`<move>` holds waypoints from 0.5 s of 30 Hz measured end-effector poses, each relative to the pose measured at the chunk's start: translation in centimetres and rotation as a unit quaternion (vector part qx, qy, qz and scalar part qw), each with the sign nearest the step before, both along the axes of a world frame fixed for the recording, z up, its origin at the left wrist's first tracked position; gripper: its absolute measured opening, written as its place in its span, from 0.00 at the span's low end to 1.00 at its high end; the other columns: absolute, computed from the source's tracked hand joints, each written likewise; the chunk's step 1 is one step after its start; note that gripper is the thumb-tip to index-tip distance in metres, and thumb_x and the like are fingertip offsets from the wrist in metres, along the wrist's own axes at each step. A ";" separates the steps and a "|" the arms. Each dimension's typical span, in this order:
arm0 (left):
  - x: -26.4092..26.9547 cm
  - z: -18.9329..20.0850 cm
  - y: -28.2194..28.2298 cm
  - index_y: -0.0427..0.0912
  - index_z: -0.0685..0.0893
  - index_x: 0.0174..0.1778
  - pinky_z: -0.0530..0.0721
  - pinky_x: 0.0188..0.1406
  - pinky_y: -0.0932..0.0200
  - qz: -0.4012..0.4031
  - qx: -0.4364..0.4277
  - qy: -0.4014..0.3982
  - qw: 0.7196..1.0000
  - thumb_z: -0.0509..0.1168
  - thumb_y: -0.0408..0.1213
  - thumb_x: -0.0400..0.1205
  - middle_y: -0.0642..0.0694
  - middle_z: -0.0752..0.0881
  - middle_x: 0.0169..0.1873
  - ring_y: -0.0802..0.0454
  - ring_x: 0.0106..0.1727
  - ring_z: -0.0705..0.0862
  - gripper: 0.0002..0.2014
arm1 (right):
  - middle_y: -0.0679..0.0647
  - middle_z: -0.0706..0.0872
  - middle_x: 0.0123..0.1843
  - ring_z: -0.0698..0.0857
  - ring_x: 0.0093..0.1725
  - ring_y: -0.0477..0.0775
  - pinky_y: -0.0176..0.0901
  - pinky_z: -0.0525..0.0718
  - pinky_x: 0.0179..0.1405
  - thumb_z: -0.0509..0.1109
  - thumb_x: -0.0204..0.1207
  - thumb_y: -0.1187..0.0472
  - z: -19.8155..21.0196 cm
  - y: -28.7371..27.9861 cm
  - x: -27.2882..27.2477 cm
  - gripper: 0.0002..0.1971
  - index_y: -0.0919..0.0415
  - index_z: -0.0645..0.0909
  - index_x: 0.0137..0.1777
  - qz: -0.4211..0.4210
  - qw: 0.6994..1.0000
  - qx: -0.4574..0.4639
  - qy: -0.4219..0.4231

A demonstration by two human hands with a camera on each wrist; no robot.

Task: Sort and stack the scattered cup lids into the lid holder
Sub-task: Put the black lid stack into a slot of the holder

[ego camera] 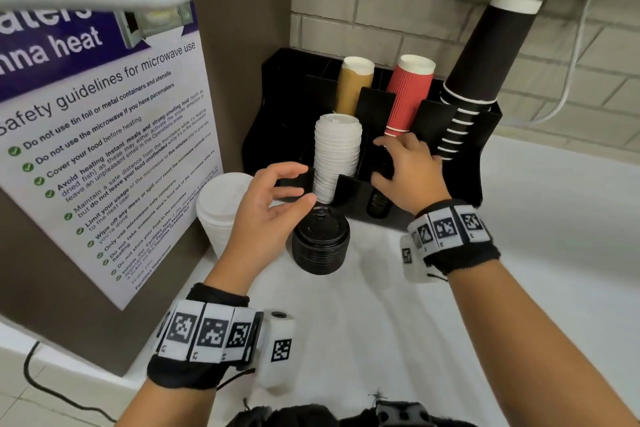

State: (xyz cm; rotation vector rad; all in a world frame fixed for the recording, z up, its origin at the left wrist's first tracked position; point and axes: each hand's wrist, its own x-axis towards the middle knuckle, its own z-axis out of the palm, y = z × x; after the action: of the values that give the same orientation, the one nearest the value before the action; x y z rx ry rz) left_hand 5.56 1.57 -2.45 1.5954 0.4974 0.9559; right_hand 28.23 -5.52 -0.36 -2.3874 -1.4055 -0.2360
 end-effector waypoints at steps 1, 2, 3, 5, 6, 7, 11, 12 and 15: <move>0.0 0.1 0.0 0.55 0.81 0.58 0.78 0.47 0.75 0.000 -0.003 -0.003 1.000 0.71 0.30 0.80 0.52 0.82 0.61 0.62 0.53 0.85 0.16 | 0.59 0.77 0.65 0.77 0.63 0.62 0.62 0.77 0.62 0.73 0.72 0.56 0.0 -0.1 -1.1 0.26 0.56 0.75 0.70 0.044 0.996 0.068 0.048; 0.1 0.2 0.0 0.55 0.81 0.57 0.78 0.46 0.76 -0.002 -0.005 -0.006 1.000 0.71 0.30 0.80 0.53 0.82 0.58 0.64 0.50 0.85 0.16 | 0.59 0.79 0.60 0.79 0.58 0.59 0.60 0.80 0.59 0.74 0.71 0.58 -0.1 -0.1 -2.4 0.22 0.58 0.78 0.66 0.090 0.986 0.096 0.101; 0.2 0.4 0.0 0.55 0.81 0.57 0.78 0.47 0.76 -0.004 -0.006 -0.008 1.000 0.71 0.30 0.80 0.53 0.83 0.56 0.66 0.48 0.85 0.16 | 0.58 0.80 0.57 0.80 0.56 0.57 0.57 0.80 0.58 0.76 0.71 0.58 -0.3 0.0 -3.7 0.21 0.59 0.79 0.63 0.130 0.978 0.082 0.142; 0.2 0.6 0.0 0.54 0.82 0.56 0.79 0.47 0.75 -0.010 -0.006 -0.012 1.000 0.70 0.29 0.80 0.53 0.83 0.54 0.68 0.46 0.85 0.16 | 0.56 0.80 0.59 0.79 0.59 0.55 0.52 0.79 0.60 0.78 0.69 0.50 -1.4 0.4 -5.8 0.27 0.55 0.76 0.67 0.179 0.966 -0.022 0.186; 0.3 0.7 -0.1 0.54 0.82 0.56 0.79 0.46 0.75 -0.012 -0.004 -0.014 1.000 0.70 0.28 0.80 0.52 0.83 0.53 0.68 0.45 0.85 0.15 | 0.54 0.78 0.62 0.77 0.63 0.54 0.51 0.78 0.63 0.78 0.67 0.46 -2.0 0.7 -6.5 0.33 0.53 0.73 0.71 0.186 0.959 -0.079 0.198; 0.3 0.7 -0.1 0.53 0.82 0.56 0.79 0.46 0.76 -0.014 -0.003 -0.015 1.000 0.70 0.28 0.80 0.52 0.83 0.53 0.68 0.45 0.84 0.15 | 0.53 0.76 0.66 0.75 0.66 0.54 0.51 0.78 0.65 0.79 0.65 0.43 -2.6 0.9 -6.9 0.39 0.51 0.69 0.75 0.184 0.953 -0.122 0.205; 0.0 0.6 0.0 0.53 0.82 0.55 0.78 0.45 0.76 -0.013 0.003 -0.012 1.000 0.70 0.28 0.80 0.53 0.83 0.52 0.69 0.45 0.84 0.15 | 0.55 0.74 0.67 0.72 0.68 0.58 0.57 0.78 0.66 0.81 0.60 0.42 -4.3 1.3 -7.6 0.50 0.45 0.58 0.80 0.153 0.952 -0.174 0.200; 0.0 0.5 0.1 0.53 0.82 0.55 0.78 0.45 0.76 -0.012 0.003 -0.012 1.000 0.70 0.28 0.80 0.53 0.83 0.52 0.69 0.45 0.84 0.15 | 0.56 0.74 0.66 0.72 0.68 0.59 0.58 0.78 0.66 0.81 0.60 0.43 -4.5 1.4 -7.6 0.50 0.46 0.57 0.80 0.146 0.954 -0.176 0.196; -0.2 0.4 0.2 0.53 0.82 0.55 0.79 0.46 0.75 -0.010 0.005 -0.012 1.000 0.70 0.28 0.80 0.53 0.83 0.52 0.68 0.46 0.84 0.15 | 0.58 0.73 0.68 0.72 0.69 0.61 0.60 0.77 0.67 0.81 0.61 0.45 -4.7 1.7 -7.5 0.50 0.50 0.58 0.81 0.133 0.955 -0.185 0.188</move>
State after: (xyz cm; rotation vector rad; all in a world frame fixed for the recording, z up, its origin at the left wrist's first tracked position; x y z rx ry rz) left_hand 5.35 1.78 -2.01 1.5937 0.4587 0.9625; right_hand 20.74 -3.80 -5.07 -2.3082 -1.6642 0.5694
